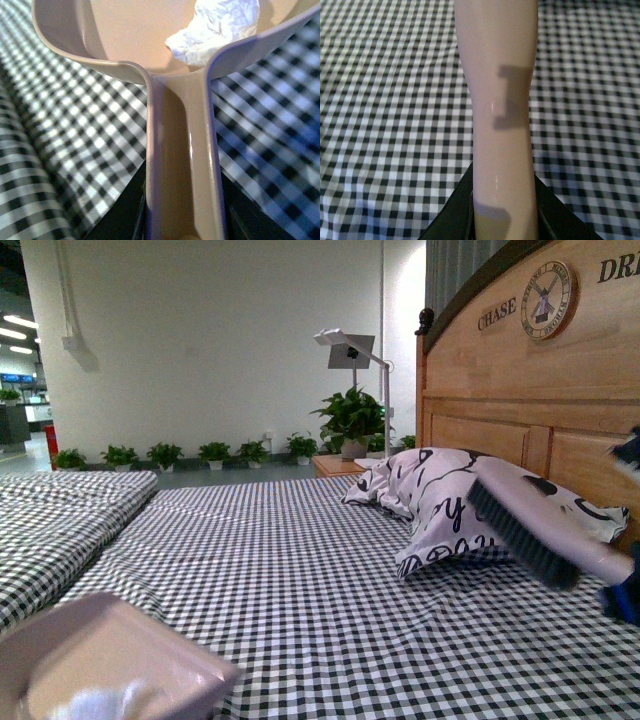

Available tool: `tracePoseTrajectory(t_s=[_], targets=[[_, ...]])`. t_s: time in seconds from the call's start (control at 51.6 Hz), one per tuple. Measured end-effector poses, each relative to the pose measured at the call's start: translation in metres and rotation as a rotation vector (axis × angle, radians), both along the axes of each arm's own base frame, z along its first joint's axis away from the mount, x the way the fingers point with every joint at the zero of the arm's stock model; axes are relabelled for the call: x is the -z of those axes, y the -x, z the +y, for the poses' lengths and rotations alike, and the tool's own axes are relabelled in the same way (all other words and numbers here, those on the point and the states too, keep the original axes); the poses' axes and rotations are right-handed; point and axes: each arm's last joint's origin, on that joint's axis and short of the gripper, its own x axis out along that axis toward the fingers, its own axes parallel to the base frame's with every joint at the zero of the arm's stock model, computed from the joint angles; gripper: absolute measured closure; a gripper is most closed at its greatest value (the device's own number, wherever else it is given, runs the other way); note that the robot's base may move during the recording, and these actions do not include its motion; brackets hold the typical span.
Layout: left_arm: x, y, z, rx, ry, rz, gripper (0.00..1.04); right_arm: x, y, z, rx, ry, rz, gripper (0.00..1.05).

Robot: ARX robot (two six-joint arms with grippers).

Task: Clean up trash

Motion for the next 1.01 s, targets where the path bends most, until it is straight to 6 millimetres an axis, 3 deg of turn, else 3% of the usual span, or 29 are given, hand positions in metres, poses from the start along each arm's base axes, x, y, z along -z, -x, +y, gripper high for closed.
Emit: tracePoseTrajectory(t_s=[0.136,0.271,0.407,0.523,0.794,1.008], targets=[[-0.025,0.003,-0.006,-0.137,0.127,-0.055,0.78,-0.018,0.023,-0.016,0.038,-0.044,-0.051,0.85],[-0.045,0.010,-0.012,-0.307,0.199,-0.107,0.78,-0.039,0.058,-0.026,0.037,-0.140,-0.096,0.85],[-0.065,0.036,-0.015,-0.481,0.203,-0.220,0.78,-0.066,0.093,-0.029,0.049,-0.212,-0.174,0.85],[-0.074,0.058,-0.022,-0.474,0.224,-0.260,0.78,-0.078,0.113,-0.030,0.059,-0.255,-0.218,0.85],[-0.096,0.140,-0.045,-0.421,0.272,-0.393,0.78,-0.094,0.165,-0.027,0.050,-0.351,-0.274,0.85],[-0.101,0.170,-0.049,-0.366,0.313,-0.398,0.78,-0.100,0.188,-0.015,-0.002,-0.370,-0.311,0.85]])
